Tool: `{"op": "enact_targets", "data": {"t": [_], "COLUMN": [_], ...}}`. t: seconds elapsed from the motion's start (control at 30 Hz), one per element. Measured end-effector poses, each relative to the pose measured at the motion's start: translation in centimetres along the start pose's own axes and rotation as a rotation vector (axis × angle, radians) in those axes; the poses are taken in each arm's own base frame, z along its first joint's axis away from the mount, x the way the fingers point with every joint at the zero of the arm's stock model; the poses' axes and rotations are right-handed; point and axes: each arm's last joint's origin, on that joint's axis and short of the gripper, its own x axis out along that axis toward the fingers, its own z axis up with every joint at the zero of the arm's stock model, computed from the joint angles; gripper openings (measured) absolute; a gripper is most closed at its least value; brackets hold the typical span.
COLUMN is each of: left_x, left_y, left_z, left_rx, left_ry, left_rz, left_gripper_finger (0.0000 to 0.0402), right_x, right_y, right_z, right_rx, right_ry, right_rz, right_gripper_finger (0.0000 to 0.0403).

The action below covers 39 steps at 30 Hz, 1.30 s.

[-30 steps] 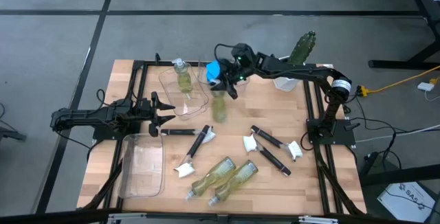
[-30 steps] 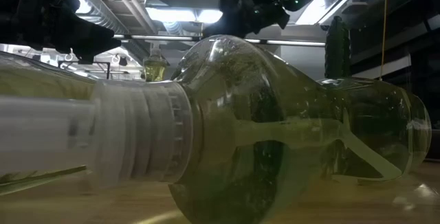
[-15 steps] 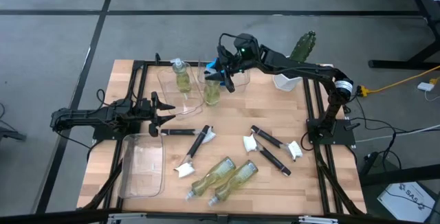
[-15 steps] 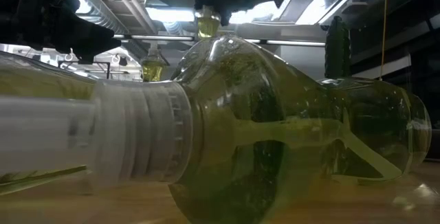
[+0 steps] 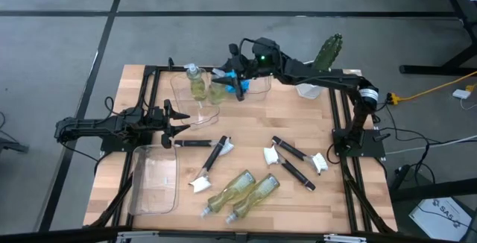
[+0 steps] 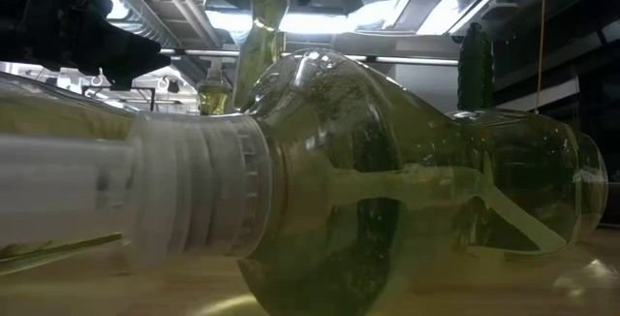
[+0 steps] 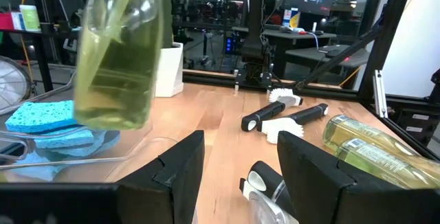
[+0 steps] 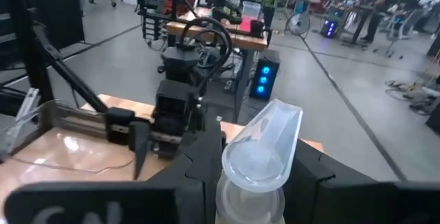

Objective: Pick & Place Kitchen Sink Supplies
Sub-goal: Put the yellow dishwashing liquid bottle into the top left transparent bin

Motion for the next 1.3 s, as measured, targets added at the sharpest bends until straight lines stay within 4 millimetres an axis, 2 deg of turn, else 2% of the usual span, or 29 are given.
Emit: {"op": "enact_targets", "data": {"t": [0.13,0.4,1.3], "left_x": [0.0,0.0,0.0], "left_y": [0.0,0.0,0.0], "left_z": [0.0,0.0,0.0], "left_rx": [0.000,0.000,0.000], "left_ry": [0.000,0.000,0.000], "left_rz": [0.000,0.000,-0.001], "left_gripper_finger": [0.0180,0.0180,0.0180], "right_x": [1.7,4.9,6.9], "right_y": [0.2,0.0,0.3], "right_z": [-1.3,-5.2,-10.3], "right_rx": [-0.025,0.002,0.091], "right_ry": [-0.029,-0.053,0.108], "right_rz": [0.003,0.005,0.039], "right_gripper_finger": [0.0104,0.0104,0.0104]}}
